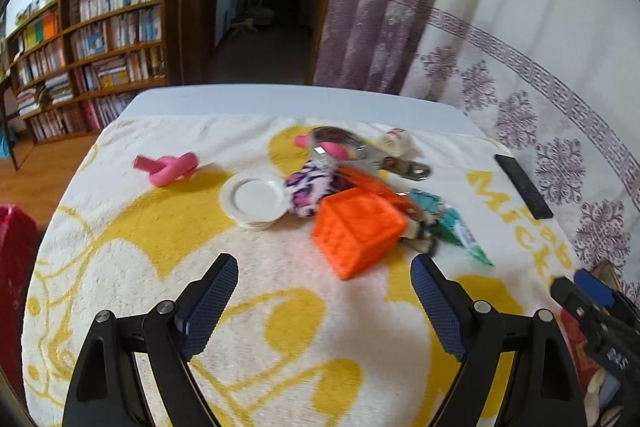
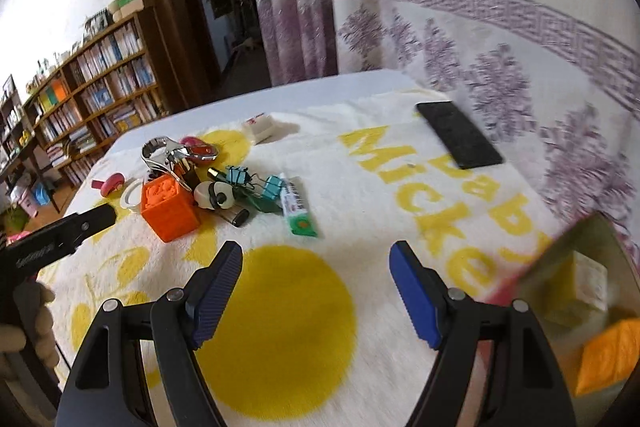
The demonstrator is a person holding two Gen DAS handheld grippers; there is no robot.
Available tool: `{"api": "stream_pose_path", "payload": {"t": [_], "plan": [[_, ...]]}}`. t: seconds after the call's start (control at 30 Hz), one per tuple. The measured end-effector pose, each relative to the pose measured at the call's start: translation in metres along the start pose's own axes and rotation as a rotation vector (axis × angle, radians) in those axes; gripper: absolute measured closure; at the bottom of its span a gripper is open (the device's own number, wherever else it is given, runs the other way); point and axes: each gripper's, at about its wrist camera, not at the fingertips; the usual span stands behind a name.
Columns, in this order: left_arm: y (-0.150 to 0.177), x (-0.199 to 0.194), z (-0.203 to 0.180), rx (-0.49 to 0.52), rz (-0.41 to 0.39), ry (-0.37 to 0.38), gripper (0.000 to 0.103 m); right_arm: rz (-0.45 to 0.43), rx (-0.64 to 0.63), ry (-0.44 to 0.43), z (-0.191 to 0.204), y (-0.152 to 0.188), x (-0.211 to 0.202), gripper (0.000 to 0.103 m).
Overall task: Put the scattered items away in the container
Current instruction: 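Withdraw both tools from the tin back over the table, then grasp the white tube with the right tool while the left tool grasps the dark orange cube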
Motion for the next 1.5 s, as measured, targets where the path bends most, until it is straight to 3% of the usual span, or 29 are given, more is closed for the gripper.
{"api": "stream_pose_path", "payload": {"t": [0.1,0.17,0.37,0.7,0.83,0.9,1.0,1.27,1.5], "plan": [[0.002,0.007,0.012,-0.034,0.019,-0.009,0.013,0.038,-0.027,-0.005,0.008,-0.008,0.027,0.039],[0.003,0.01,0.016,-0.043,0.03,-0.016,0.013,0.07,-0.031,-0.017,0.011,-0.012,0.047,0.043],[0.002,0.013,0.028,-0.059,0.027,-0.046,0.013,0.15,-0.031,-0.016,0.009,-0.018,0.09,0.044],[0.003,0.025,0.044,-0.097,0.05,-0.079,0.013,0.213,-0.07,-0.012,0.014,-0.022,0.13,0.044],[0.006,0.031,0.044,-0.092,0.065,-0.086,0.013,0.197,-0.115,-0.005,0.02,-0.02,0.133,0.047],[0.007,0.033,0.044,-0.089,0.072,-0.089,0.013,0.185,-0.133,0.021,0.021,-0.018,0.133,0.064],[0.008,0.035,0.044,-0.084,0.076,-0.089,0.013,0.173,-0.126,0.05,0.016,-0.018,0.131,0.08],[0.01,0.038,0.04,-0.074,0.072,-0.072,0.013,0.132,0.017,0.051,-0.013,-0.015,0.108,0.08],[0.009,0.035,0.019,-0.04,0.047,-0.032,0.013,0.084,0.039,0.038,-0.013,-0.016,0.1,0.08]]}}
Point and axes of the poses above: each gripper's, at about its wrist camera, not at the fingertips, and x roughly the way its jaws point, z to its left, y to its underside, and after that the axes turned 6 degrees about -z, right-handed
